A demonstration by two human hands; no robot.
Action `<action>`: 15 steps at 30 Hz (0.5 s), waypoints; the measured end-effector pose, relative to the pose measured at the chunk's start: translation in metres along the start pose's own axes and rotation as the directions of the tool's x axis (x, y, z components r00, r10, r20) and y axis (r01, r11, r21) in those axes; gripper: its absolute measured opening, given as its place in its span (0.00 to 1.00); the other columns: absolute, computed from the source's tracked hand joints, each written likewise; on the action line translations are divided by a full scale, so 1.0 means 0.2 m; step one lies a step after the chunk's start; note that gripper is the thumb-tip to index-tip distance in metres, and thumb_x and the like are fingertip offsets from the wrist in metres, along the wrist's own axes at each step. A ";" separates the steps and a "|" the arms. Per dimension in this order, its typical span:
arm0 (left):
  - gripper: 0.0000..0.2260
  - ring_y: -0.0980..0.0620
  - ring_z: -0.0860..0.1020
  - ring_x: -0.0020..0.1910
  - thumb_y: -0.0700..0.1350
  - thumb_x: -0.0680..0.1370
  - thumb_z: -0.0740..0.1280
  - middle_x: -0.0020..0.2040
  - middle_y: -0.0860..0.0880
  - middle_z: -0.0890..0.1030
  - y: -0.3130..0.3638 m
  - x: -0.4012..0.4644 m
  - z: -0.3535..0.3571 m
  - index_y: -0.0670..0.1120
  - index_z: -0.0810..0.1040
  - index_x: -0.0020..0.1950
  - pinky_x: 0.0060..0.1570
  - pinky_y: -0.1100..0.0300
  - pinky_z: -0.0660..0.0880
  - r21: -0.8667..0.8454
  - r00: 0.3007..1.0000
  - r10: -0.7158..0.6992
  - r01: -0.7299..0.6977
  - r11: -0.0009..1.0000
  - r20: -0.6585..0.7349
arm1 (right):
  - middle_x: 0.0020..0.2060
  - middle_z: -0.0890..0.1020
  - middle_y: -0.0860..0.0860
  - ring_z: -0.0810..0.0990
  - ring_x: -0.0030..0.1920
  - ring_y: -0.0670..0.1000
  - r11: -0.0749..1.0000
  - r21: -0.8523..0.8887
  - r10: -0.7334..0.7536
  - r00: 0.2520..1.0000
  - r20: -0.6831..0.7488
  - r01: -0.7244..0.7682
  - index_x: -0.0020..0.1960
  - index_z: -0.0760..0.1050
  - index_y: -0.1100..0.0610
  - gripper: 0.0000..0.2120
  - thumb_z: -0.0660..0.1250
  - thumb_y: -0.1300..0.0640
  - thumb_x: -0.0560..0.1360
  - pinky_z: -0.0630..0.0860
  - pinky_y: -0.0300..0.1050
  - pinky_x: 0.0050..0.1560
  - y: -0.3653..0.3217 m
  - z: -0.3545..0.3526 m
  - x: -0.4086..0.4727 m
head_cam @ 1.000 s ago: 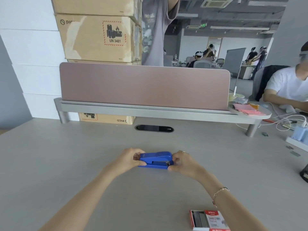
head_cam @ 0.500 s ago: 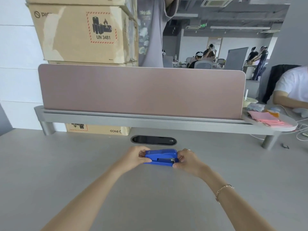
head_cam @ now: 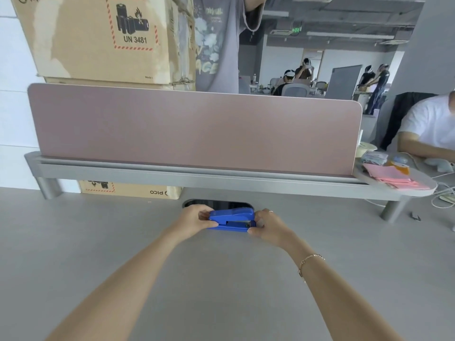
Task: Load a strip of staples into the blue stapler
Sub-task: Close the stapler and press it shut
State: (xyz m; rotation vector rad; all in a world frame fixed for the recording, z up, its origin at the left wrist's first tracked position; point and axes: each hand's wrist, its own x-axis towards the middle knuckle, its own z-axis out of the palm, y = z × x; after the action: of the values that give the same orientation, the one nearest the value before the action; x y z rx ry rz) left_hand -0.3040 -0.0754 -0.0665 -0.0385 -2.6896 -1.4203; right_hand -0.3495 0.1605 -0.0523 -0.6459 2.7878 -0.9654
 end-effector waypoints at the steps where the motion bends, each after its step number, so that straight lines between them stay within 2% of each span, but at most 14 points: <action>1: 0.10 0.57 0.82 0.41 0.39 0.70 0.75 0.43 0.50 0.85 0.00 0.02 0.00 0.53 0.80 0.43 0.48 0.60 0.76 0.006 1.000 -0.007 0.007 1.000 0.011 | 0.46 0.71 0.55 0.72 0.45 0.54 1.000 -0.005 -0.004 1.000 0.006 0.004 0.45 0.74 0.64 0.07 0.68 0.60 0.71 0.67 0.42 0.44 0.00 0.00 0.01; 3: 0.06 0.55 0.82 0.41 0.41 0.69 0.76 0.43 0.45 0.85 0.00 0.06 -0.01 0.49 0.81 0.43 0.48 0.59 0.75 0.019 0.999 -0.023 0.022 1.000 0.024 | 0.46 0.71 0.55 0.71 0.44 0.54 1.000 -0.018 -0.008 1.000 0.009 0.008 0.41 0.71 0.60 0.05 0.68 0.60 0.71 0.66 0.42 0.44 0.00 -0.01 0.03; 5: 0.07 0.52 0.82 0.41 0.43 0.68 0.76 0.44 0.43 0.86 0.00 0.09 -0.01 0.45 0.82 0.44 0.49 0.57 0.76 0.035 0.999 -0.027 0.026 0.999 0.031 | 0.46 0.70 0.55 0.71 0.43 0.54 0.999 -0.031 -0.010 1.000 0.006 0.010 0.40 0.70 0.59 0.05 0.67 0.60 0.71 0.66 0.42 0.42 0.01 -0.01 0.05; 7: 0.07 0.52 0.83 0.41 0.44 0.68 0.76 0.43 0.44 0.86 -0.01 0.12 -0.01 0.46 0.83 0.43 0.48 0.56 0.76 0.058 0.999 -0.021 0.019 0.998 0.037 | 0.46 0.70 0.55 0.71 0.40 0.54 0.999 -0.034 -0.012 1.000 0.003 0.012 0.39 0.70 0.58 0.05 0.66 0.60 0.71 0.67 0.41 0.39 0.02 -0.01 0.08; 10: 0.03 0.56 0.80 0.36 0.42 0.69 0.75 0.40 0.45 0.86 -0.01 0.11 0.01 0.49 0.83 0.39 0.43 0.61 0.73 0.088 1.000 0.009 -0.009 0.996 0.007 | 0.46 0.70 0.55 0.70 0.35 0.52 1.000 -0.027 -0.009 1.000 0.006 0.009 0.39 0.70 0.58 0.05 0.66 0.60 0.71 0.65 0.38 0.30 0.03 -0.01 0.09; 12: 0.04 0.55 0.81 0.38 0.41 0.70 0.74 0.41 0.46 0.86 -0.01 0.11 0.03 0.50 0.83 0.40 0.43 0.61 0.74 0.083 1.000 0.014 -0.013 0.996 -0.018 | 0.46 0.69 0.55 0.70 0.33 0.51 1.000 -0.029 -0.008 1.000 0.005 0.008 0.40 0.71 0.57 0.04 0.66 0.60 0.71 0.66 0.38 0.31 0.03 -0.01 0.09; 15: 0.05 0.51 0.83 0.45 0.42 0.70 0.74 0.45 0.46 0.85 -0.02 0.11 0.05 0.48 0.83 0.45 0.49 0.56 0.77 0.086 0.999 0.001 0.003 0.996 -0.044 | 0.45 0.69 0.55 0.69 0.30 0.47 0.999 -0.030 -0.012 1.000 -0.007 0.012 0.37 0.71 0.55 0.06 0.66 0.61 0.71 0.66 0.37 0.32 0.02 0.00 0.08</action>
State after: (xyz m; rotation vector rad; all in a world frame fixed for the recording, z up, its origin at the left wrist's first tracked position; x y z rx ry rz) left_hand -0.3259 -0.0703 -0.0725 0.0006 -2.7116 -1.2884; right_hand -0.3654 0.1574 -0.0543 -0.6657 2.8125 -0.9317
